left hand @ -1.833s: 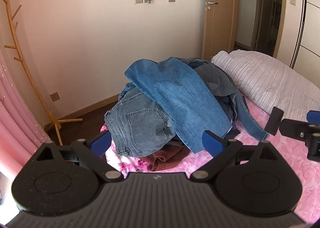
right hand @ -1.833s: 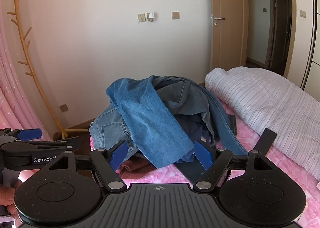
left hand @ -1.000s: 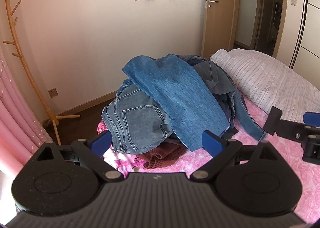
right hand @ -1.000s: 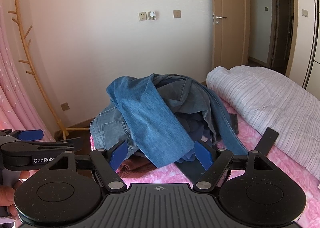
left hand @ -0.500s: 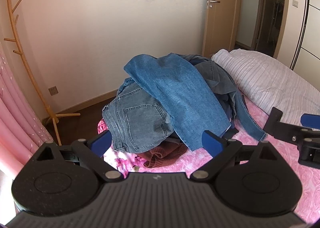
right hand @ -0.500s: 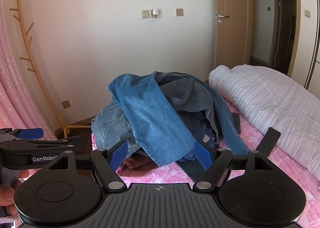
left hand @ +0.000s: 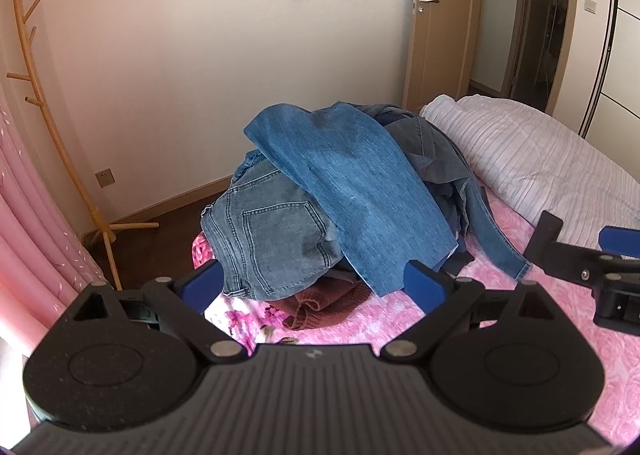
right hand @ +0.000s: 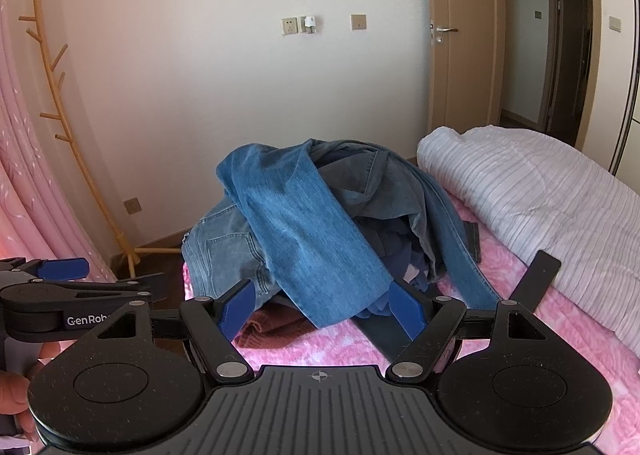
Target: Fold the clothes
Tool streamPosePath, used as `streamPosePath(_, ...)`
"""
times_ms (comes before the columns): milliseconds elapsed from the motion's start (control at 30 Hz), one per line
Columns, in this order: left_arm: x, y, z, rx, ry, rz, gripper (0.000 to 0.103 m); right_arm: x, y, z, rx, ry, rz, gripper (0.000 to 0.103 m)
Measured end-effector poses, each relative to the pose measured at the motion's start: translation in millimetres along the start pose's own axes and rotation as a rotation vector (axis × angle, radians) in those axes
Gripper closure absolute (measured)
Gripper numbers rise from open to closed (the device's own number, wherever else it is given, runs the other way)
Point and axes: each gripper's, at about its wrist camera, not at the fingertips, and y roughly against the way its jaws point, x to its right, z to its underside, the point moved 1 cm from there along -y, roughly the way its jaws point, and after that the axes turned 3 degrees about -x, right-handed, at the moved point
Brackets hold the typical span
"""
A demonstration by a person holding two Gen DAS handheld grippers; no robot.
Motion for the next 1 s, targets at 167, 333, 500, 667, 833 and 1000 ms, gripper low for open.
streamPosePath(167, 2, 0, 0, -0.001, 0.001, -0.003, 0.008, 3, 2, 2, -0.001, 0.0, -0.002, 0.026)
streamPosePath(333, 4, 2, 1, 0.001, 0.0, -0.005, 0.008, 5, 2, 1, -0.003, 0.0, -0.006, 0.026)
streamPosePath(500, 6, 2, 1, -0.001, 0.001, -0.01, 0.008, 6, 2, 3, -0.005, 0.001, -0.011, 0.026)
streamPosePath(667, 7, 4, 1, -0.001, 0.001, -0.019, 0.008, 9, 2, 3, -0.006, 0.001, -0.019, 0.026)
streamPosePath(833, 9, 7, 2, 0.0, 0.0, -0.031, 0.008, 11, 2, 3, -0.005, 0.005, -0.028, 0.026)
streamPosePath(1000, 8, 10, 4, -0.001, 0.003, -0.044, 0.008, 12, 1, 2, -0.007, 0.01, -0.04, 0.026)
